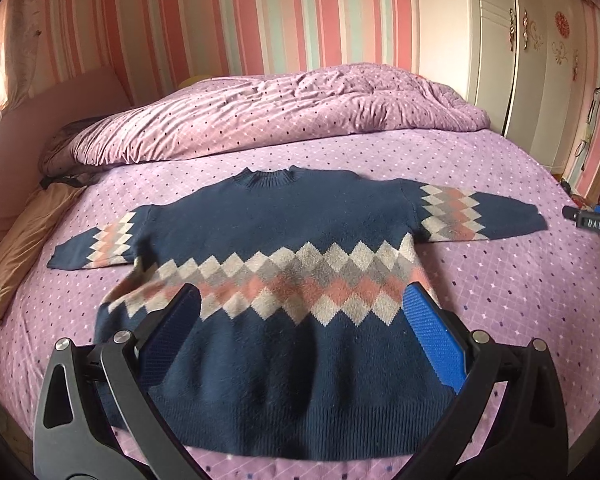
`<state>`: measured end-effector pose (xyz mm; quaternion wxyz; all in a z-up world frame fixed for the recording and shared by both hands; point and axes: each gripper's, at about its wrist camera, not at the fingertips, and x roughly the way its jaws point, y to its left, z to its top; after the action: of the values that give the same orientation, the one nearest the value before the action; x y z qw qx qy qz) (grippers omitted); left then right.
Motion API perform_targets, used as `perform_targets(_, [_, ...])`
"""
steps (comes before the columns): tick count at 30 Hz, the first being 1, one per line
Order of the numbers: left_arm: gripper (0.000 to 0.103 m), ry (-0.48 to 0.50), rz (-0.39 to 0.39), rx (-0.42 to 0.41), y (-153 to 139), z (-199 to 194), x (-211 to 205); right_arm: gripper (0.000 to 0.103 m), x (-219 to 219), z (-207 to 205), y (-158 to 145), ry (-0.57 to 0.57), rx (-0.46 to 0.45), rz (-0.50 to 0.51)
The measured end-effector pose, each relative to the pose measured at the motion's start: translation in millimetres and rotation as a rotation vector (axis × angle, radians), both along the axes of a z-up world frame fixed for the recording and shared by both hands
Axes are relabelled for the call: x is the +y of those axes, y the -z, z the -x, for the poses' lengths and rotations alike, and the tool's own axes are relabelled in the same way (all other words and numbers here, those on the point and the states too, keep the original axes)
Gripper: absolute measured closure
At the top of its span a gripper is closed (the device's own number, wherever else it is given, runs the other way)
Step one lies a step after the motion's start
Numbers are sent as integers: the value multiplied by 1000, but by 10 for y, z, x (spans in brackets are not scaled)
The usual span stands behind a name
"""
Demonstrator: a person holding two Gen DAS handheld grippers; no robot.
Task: Fold small clothes
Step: 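Move the right gripper to the sweater's sleeve cuff and grasp it, then carry the held sleeve across the sweater body with the right gripper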
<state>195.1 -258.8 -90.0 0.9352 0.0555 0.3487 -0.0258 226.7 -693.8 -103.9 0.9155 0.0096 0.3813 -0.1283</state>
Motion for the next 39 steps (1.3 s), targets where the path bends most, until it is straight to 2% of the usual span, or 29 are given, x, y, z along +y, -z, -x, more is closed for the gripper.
perform_targets(2, [3, -8, -9, 7, 77, -82, -40, 2, -245, -146, 132, 25, 9, -33])
perform_targets(6, [3, -22, -21, 8, 192, -187, -80, 17, -862, -530, 428, 96, 66, -147])
perform_targets(8, [3, -28, -31, 17, 261, -250, -90, 19, -1060, -676, 564, 134, 89, -183])
perform_targets(13, [3, -43, -57, 15, 335, -323, -59, 21, -1509, -993, 992, 211, 149, -365])
perform_targets(17, [3, -67, -61, 23, 406, -379, 23, 37, -1672, -1153, 1259, 235, 191, -468])
perform_targets(20, [3, -76, -69, 42, 485, -416, 64, 37, -1719, -1222, 1390, 260, 221, -478])
perform_targets(22, [3, -79, -76, 42, 511, -414, 87, 38, -1748, -1258, 1464, 265, 224, -522])
perform_targets(24, [3, -82, -81, 43, 523, -410, 108, 51, -1758, -1288, 1504, 264, 215, -544])
perform_targets(25, [3, -83, -81, 44, 528, -407, 113, 53, -1756, -1312, 1543, 260, 216, -573])
perform_targets(29, [3, -95, -87, 44, 529, -403, 175, 68, -1747, -1372, 1638, 276, 225, -580])
perform_targets(32, [3, -101, -91, 39, 513, -392, 224, 85, -1796, -1367, 1646, 309, 199, -597])
perform_targets(36, [3, -112, -95, 37, 500, -393, 289, 94, -1809, -1346, 1562, 323, 149, -599])
perform_targets(39, [3, -121, -85, 39, 485, -395, 343, 95, -1729, -1347, 1415, 314, 111, -556])
